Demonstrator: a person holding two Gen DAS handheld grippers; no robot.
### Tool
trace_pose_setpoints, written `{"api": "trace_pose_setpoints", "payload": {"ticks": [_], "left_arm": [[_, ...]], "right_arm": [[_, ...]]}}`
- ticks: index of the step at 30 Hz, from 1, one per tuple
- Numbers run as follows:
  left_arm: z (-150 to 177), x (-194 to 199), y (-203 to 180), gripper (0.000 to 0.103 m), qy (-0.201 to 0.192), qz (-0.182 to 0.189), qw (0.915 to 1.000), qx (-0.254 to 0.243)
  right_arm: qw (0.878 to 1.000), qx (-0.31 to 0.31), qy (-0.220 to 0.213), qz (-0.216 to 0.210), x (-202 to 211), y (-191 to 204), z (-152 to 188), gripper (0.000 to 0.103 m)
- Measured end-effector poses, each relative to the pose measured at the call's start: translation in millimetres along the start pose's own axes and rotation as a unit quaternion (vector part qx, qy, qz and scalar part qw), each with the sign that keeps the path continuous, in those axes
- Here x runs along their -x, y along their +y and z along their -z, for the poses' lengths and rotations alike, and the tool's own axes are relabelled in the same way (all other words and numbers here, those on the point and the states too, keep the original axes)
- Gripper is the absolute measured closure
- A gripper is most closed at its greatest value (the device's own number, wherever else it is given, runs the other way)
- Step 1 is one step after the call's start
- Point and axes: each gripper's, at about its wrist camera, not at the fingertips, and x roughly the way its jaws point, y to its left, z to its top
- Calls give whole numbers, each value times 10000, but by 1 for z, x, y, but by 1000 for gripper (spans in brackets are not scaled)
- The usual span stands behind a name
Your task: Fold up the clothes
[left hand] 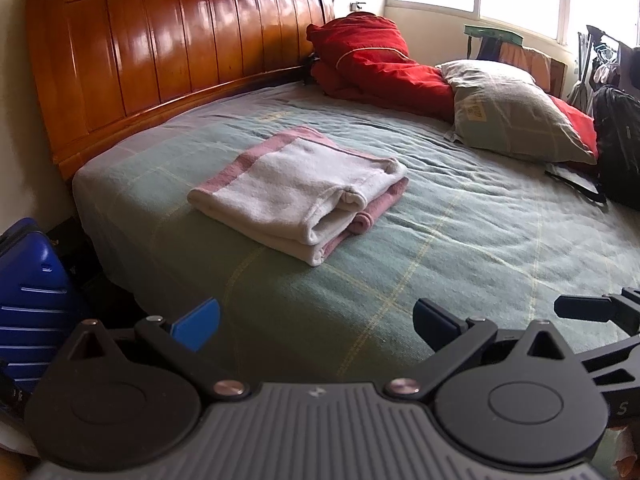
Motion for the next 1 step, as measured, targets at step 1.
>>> {"api": "trace_pose_setpoints", "payload": {"ticks": [1], "left_arm": [[0,0,0,1,3,-3,10000,6]], "right_arm": [[10000,1,-1,1,0,0,0,0]]}}
